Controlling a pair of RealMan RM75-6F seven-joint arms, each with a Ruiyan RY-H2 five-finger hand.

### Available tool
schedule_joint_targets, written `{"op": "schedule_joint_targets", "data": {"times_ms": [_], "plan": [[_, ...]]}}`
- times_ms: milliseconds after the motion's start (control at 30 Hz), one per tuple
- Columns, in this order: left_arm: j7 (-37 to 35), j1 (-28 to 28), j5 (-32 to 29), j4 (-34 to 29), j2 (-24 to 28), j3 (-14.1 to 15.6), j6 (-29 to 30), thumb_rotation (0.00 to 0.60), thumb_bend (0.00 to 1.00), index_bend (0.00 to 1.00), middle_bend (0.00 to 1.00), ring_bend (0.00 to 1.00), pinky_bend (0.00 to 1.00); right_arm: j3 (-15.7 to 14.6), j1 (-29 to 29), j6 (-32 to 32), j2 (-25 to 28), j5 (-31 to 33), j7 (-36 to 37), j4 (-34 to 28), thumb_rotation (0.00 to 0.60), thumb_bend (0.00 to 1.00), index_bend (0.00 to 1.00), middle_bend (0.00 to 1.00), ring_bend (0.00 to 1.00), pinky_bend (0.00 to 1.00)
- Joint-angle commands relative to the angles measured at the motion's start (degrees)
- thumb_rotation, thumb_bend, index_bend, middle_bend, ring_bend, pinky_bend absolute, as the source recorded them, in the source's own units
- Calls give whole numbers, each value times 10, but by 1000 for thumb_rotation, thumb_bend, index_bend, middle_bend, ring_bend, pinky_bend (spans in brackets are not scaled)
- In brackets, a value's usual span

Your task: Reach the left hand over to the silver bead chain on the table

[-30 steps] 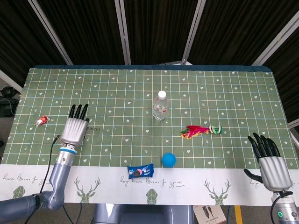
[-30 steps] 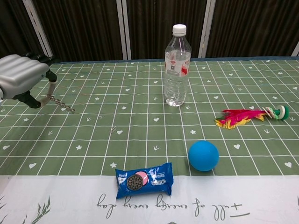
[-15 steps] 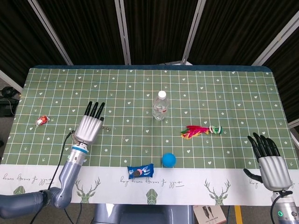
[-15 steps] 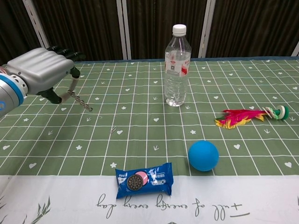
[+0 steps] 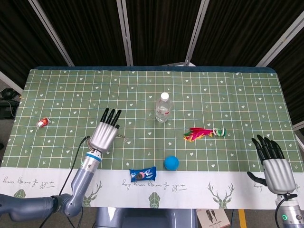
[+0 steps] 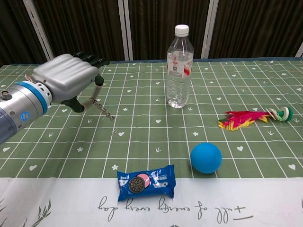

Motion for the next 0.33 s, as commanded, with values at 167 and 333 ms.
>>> {"op": "schedule_joint_targets", "data": {"times_ms": [167, 333], "plan": [[6, -3, -11, 13, -15, 3, 0, 600, 442, 618, 0, 0, 0, 0, 0, 0, 1, 1, 3, 1, 600, 57, 0, 0, 0, 88], [8, -3, -12, 18, -23, 7, 1, 600, 441, 617, 0, 0, 0, 0, 0, 1, 1, -1, 4, 1, 600, 56, 0, 0, 0, 88]]}}
